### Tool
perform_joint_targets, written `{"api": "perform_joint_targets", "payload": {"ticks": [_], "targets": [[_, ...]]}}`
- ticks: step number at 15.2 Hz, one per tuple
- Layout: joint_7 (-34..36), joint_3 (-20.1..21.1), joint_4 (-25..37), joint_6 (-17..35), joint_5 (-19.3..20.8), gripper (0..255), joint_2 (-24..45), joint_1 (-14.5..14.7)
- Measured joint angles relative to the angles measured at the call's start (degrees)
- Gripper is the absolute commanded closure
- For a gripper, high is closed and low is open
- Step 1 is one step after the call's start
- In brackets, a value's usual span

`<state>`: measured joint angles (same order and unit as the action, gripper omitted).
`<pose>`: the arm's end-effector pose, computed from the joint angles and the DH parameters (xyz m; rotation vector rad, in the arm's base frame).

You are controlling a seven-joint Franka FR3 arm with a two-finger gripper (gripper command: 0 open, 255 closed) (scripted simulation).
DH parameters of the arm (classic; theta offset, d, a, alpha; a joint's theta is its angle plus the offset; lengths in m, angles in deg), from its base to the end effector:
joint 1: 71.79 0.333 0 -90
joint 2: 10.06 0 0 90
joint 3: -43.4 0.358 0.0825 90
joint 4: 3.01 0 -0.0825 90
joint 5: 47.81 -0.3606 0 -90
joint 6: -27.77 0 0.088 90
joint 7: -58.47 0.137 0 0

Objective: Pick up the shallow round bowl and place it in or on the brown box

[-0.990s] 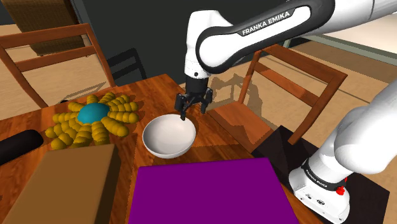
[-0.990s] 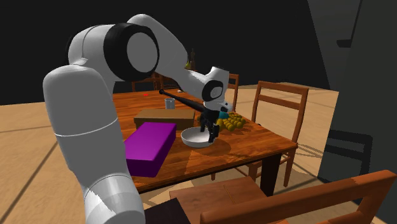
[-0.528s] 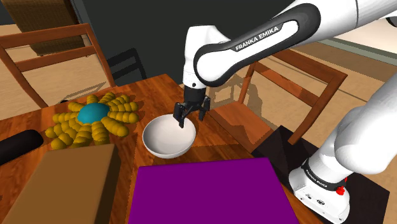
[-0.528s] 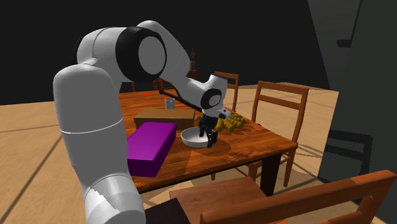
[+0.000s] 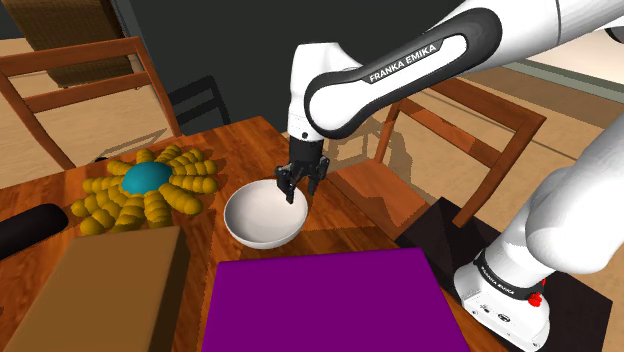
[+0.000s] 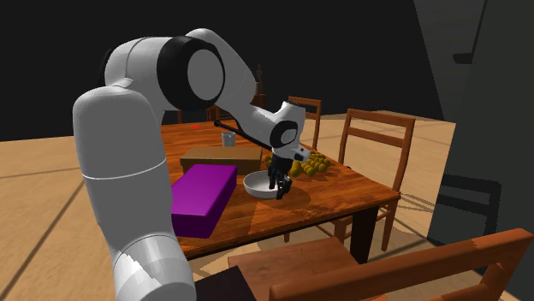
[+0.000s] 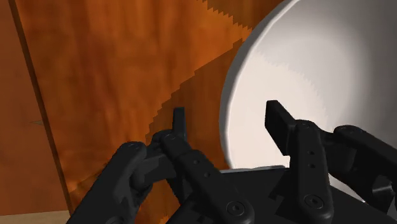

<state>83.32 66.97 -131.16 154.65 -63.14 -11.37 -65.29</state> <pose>0.4264 0.2650 0.4062 -2.9552 0.1038 0.1406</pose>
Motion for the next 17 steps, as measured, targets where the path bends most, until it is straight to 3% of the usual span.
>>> {"api": "perform_joint_targets", "payload": {"ticks": [9, 17], "targets": [[0.0, 0.0, 0.0, 0.0, 0.0, 255, 0.0, 0.0], [0.4, -0.4, 2.8, -5.3, -0.2, 255, -2.6, -0.2]]}}
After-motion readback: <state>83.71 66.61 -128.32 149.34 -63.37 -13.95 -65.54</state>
